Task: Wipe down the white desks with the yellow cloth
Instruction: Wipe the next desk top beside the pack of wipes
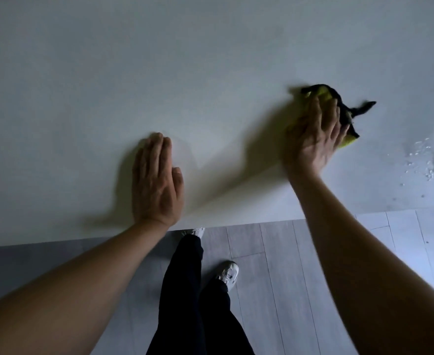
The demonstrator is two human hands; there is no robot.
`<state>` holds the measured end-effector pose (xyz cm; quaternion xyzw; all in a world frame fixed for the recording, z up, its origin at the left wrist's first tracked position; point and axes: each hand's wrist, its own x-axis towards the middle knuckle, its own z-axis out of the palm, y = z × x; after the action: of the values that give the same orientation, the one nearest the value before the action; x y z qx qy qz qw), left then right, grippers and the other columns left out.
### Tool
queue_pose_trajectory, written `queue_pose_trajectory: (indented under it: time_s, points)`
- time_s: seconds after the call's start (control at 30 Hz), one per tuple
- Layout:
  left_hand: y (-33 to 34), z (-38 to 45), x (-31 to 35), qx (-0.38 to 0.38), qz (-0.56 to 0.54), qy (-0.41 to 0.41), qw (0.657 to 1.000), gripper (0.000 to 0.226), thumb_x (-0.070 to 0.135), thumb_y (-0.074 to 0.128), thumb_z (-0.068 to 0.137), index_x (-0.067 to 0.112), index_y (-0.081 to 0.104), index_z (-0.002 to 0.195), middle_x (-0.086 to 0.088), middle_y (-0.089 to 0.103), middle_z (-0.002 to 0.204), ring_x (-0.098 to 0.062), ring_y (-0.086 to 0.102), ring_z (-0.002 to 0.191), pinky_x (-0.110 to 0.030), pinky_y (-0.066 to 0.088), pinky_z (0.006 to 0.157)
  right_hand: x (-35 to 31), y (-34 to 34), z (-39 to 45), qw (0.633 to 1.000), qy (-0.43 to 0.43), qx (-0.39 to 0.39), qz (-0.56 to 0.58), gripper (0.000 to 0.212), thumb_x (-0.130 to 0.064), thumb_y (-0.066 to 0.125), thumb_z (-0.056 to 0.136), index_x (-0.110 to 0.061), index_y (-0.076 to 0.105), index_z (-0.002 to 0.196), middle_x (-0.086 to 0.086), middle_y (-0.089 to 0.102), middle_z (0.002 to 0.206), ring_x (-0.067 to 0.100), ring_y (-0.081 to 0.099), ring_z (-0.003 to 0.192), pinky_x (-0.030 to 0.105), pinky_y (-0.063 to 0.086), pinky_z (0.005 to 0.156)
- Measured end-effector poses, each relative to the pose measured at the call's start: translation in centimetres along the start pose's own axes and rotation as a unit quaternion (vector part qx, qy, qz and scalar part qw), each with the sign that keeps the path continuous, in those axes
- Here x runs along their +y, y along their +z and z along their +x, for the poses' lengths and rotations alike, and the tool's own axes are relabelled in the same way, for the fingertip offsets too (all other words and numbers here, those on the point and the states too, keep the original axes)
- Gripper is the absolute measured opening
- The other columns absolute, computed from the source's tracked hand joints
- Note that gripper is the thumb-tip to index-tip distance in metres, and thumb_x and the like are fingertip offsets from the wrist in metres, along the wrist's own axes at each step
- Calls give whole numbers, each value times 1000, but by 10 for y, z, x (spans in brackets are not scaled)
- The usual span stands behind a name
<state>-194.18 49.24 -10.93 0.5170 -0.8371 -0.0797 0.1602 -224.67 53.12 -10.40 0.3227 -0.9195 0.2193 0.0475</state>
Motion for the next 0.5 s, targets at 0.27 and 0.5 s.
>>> queue_pose_trajectory:
  time_s: [0.27,0.5]
  points:
    - [-10,0,4,-22,25,-16,999,61,24,39,103,0,35,159,-20,36,164,-39,31,153,-47,20,129,-156,34,-65,931,-328,-100,124,49,-26,58,94,-20,58,143,12,46,155,29,40,145,52,24,121]
    - [-28,52,-6,-32,4,-5,999,44,18,50,88,7,60,129,-16,58,137,-40,55,120,-47,37,102,-73,26,25,939,-309,-22,146,44,-10,59,86,-17,69,128,8,59,141,31,52,134,54,37,109]
